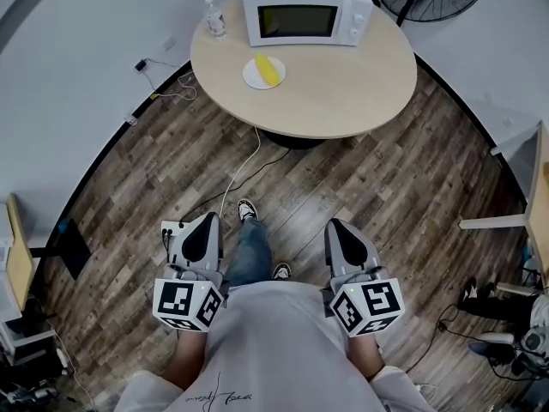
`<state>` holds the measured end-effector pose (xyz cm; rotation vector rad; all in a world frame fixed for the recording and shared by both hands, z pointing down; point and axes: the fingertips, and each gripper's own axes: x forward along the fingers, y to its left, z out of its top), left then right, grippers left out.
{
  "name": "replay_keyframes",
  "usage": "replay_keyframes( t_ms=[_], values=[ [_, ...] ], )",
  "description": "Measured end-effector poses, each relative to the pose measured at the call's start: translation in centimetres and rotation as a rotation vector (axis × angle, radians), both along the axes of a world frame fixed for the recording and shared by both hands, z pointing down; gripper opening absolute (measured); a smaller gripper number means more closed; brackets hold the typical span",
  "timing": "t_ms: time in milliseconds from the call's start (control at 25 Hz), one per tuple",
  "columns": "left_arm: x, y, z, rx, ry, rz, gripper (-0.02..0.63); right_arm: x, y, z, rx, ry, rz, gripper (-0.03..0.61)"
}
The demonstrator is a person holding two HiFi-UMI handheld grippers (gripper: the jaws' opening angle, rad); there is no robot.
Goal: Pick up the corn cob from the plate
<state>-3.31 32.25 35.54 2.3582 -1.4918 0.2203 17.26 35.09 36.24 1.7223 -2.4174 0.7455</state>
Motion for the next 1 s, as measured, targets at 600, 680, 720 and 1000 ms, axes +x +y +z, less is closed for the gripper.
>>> replay_keyframes(
  t_ms=[600, 680, 720, 1000],
  values=[
    [-2.8, -13.7, -2.6, 0.02, -0.02, 0.045, 0.003, -3.7, -12.9, -1.6, -0.007, -0.015, 0.022, 0.012],
    [-3.4, -15.7, -3.0, 0.025, -0.017, 0.048, 0.003, -4.4, -14.9, -2.1, -0.004, -0.01, 0.024, 0.012],
    [-3.6, -16.7, -3.2, 0.027, -0.014, 0.05, 0.003, -4.7, -15.9, -2.3, -0.003, -0.008, 0.024, 0.012],
    [-5.6, -22.2, -4.1, 0.034, -0.018, 0.085, 0.003, -8.1, -22.4, -3.7, 0.022, -0.005, 0.016, 0.012]
  ],
)
